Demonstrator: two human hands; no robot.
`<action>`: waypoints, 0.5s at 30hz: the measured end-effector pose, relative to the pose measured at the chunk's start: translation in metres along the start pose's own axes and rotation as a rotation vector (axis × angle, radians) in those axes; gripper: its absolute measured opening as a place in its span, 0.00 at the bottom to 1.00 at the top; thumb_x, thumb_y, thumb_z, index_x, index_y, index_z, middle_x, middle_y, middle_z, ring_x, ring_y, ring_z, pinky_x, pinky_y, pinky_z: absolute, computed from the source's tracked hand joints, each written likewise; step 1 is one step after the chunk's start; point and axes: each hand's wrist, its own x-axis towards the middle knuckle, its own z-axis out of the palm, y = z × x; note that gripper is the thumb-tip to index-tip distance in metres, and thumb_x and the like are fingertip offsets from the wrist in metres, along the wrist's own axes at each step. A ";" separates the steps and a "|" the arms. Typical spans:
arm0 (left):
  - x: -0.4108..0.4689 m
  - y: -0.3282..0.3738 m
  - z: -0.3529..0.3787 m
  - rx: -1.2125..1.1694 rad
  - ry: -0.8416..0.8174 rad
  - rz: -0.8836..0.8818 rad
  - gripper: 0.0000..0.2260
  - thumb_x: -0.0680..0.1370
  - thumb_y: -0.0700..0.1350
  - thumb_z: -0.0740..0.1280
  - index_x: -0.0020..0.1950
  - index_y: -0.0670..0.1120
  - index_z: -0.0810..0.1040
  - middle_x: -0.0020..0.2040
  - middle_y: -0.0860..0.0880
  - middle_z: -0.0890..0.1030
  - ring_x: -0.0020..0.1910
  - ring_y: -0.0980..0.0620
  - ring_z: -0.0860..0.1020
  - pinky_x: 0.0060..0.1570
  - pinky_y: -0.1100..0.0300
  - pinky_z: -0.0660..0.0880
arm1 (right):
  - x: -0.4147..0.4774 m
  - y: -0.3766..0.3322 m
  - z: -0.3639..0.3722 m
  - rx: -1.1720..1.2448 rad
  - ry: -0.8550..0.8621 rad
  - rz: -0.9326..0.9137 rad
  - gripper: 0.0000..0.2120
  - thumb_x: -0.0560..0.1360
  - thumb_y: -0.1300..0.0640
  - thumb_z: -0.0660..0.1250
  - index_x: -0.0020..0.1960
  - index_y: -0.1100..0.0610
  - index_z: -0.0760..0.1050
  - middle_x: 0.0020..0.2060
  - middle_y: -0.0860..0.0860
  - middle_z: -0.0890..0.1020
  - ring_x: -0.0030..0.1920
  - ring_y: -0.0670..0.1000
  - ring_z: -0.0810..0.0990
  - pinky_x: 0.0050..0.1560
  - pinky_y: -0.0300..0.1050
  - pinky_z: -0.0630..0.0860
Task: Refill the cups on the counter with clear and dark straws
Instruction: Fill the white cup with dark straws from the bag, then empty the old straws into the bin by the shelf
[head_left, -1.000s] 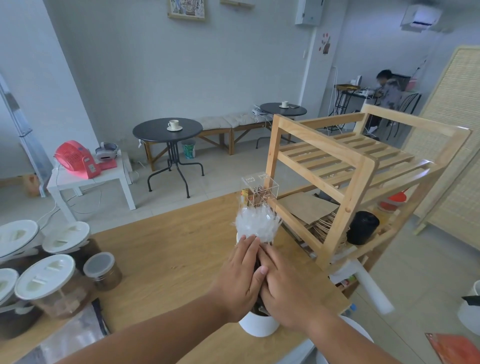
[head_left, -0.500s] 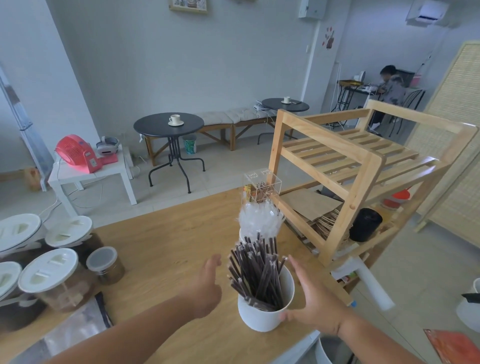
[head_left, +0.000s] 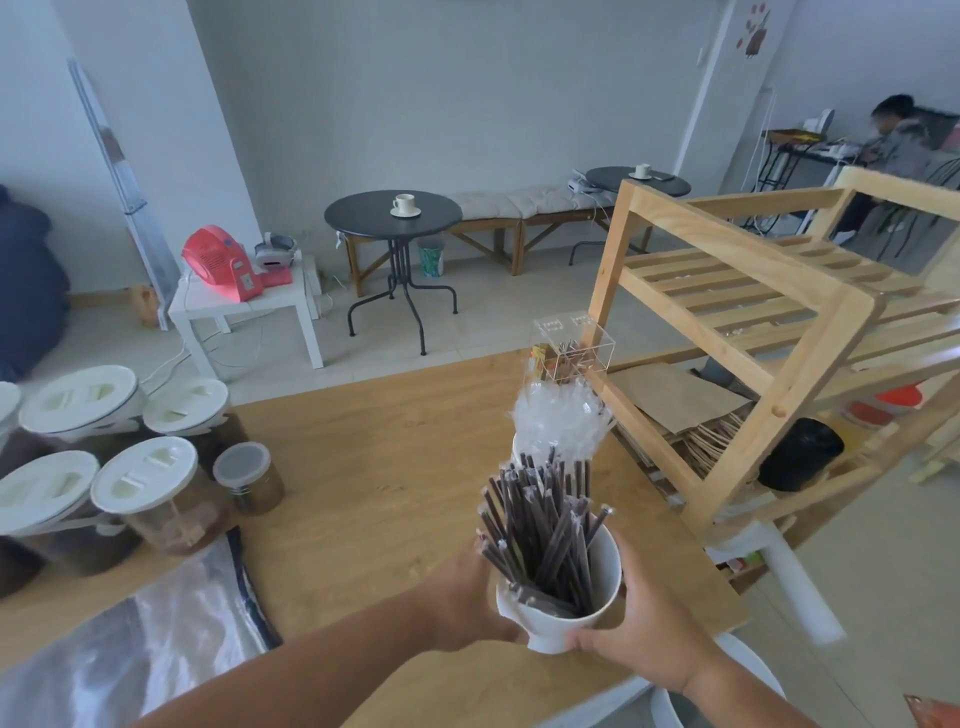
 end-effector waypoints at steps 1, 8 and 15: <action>-0.003 -0.006 -0.001 0.010 -0.012 -0.049 0.44 0.67 0.66 0.75 0.79 0.58 0.62 0.71 0.62 0.68 0.63 0.64 0.69 0.64 0.71 0.63 | 0.000 -0.001 0.000 0.000 -0.018 0.005 0.58 0.56 0.33 0.87 0.70 0.15 0.51 0.67 0.21 0.71 0.65 0.26 0.73 0.57 0.26 0.73; -0.056 -0.078 -0.093 0.817 -0.139 -0.322 0.22 0.78 0.39 0.64 0.72 0.50 0.68 0.68 0.46 0.69 0.65 0.41 0.71 0.55 0.44 0.73 | -0.015 -0.025 -0.024 -0.448 -0.259 0.196 0.23 0.76 0.43 0.74 0.67 0.42 0.69 0.66 0.44 0.77 0.65 0.46 0.78 0.65 0.41 0.75; -0.130 -0.140 -0.145 1.214 -0.413 -0.387 0.23 0.80 0.39 0.65 0.74 0.50 0.67 0.71 0.43 0.68 0.66 0.39 0.73 0.63 0.38 0.73 | -0.035 -0.072 0.042 -0.549 -0.575 0.008 0.16 0.83 0.50 0.66 0.69 0.51 0.77 0.74 0.50 0.78 0.69 0.47 0.79 0.68 0.38 0.73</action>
